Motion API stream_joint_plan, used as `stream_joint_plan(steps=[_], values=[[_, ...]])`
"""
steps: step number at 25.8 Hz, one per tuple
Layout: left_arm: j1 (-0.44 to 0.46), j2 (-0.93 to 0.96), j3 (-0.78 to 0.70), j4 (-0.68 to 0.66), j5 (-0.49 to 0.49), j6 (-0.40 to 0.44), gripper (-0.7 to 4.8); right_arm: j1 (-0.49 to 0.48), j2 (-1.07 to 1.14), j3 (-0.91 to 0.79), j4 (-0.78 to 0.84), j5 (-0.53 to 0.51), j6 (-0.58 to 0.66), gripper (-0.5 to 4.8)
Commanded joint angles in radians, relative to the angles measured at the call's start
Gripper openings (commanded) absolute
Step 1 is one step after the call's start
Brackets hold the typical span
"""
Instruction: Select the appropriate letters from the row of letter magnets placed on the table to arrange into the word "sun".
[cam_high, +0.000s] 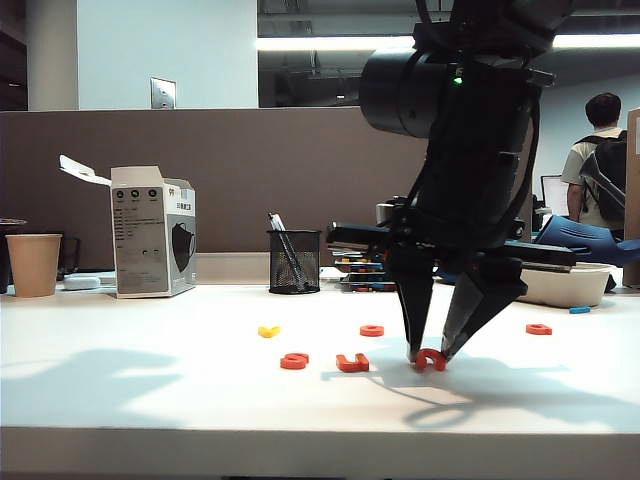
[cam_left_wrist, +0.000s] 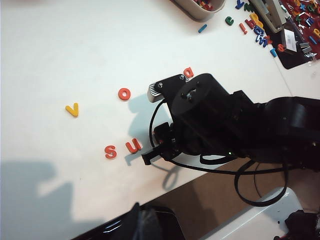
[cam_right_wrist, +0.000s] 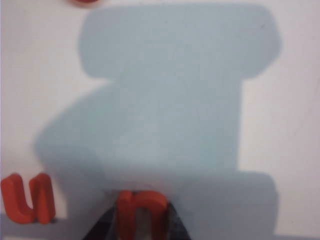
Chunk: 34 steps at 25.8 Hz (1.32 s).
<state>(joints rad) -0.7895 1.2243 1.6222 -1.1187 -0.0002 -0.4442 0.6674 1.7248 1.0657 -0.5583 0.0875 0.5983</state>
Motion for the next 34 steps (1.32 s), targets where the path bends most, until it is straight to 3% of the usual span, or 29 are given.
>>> stream_joint_plan(steps=[1, 4, 10, 17, 23, 24, 25, 27, 31, 32, 34], values=[[-0.001, -0.004, 0.003, 0.006, 0.003, 0.003, -0.05, 0.001, -0.003, 0.002, 0.003, -0.001, 0.004, 1.08], [-0.001, -0.004, 0.003, 0.006, 0.004, 0.003, -0.05, 0.001, -0.003, 0.002, 0.004, 0.0, 0.004, 1.11], [-0.001, -0.004, 0.003, 0.006, 0.004, 0.003, -0.05, 0.0, -0.004, 0.006, 0.02, 0.0, 0.004, 1.72], [-0.001, -0.004, 0.003, 0.006, 0.003, 0.003, -0.05, -0.002, -0.008, 0.031, 0.031, 0.0, -0.01, 1.72], [-0.001, -0.004, 0.003, 0.007, 0.003, 0.003, -0.05, -0.006, -0.008, 0.134, -0.007, 0.044, -0.095, 1.68], [-0.001, -0.004, 0.003, 0.01, 0.002, 0.003, -0.05, -0.008, -0.008, 0.156, -0.025, 0.06, -0.12, 1.54], [-0.001, -0.004, 0.003, 0.015, 0.0, 0.01, -0.06, -0.015, -0.01, 0.19, -0.052, 0.103, -0.171, 0.84], [-0.001, -0.004, 0.003, 0.025, 0.001, 0.055, -0.06, -0.026, -0.021, 0.22, -0.073, 0.143, -0.237, 0.24], [-0.001, -0.004, 0.003, 0.046, -0.001, 0.193, -0.05, -0.072, -0.099, 0.246, -0.066, 0.207, -0.357, -0.01], [-0.001, -0.003, 0.004, 0.091, -0.033, 0.255, -0.05, -0.103, -0.144, 0.246, -0.066, 0.226, -0.378, -0.02], [0.0, -0.003, 0.004, 0.157, -0.085, 0.299, -0.06, -0.138, -0.196, 0.246, -0.066, 0.232, -0.407, -0.02]])
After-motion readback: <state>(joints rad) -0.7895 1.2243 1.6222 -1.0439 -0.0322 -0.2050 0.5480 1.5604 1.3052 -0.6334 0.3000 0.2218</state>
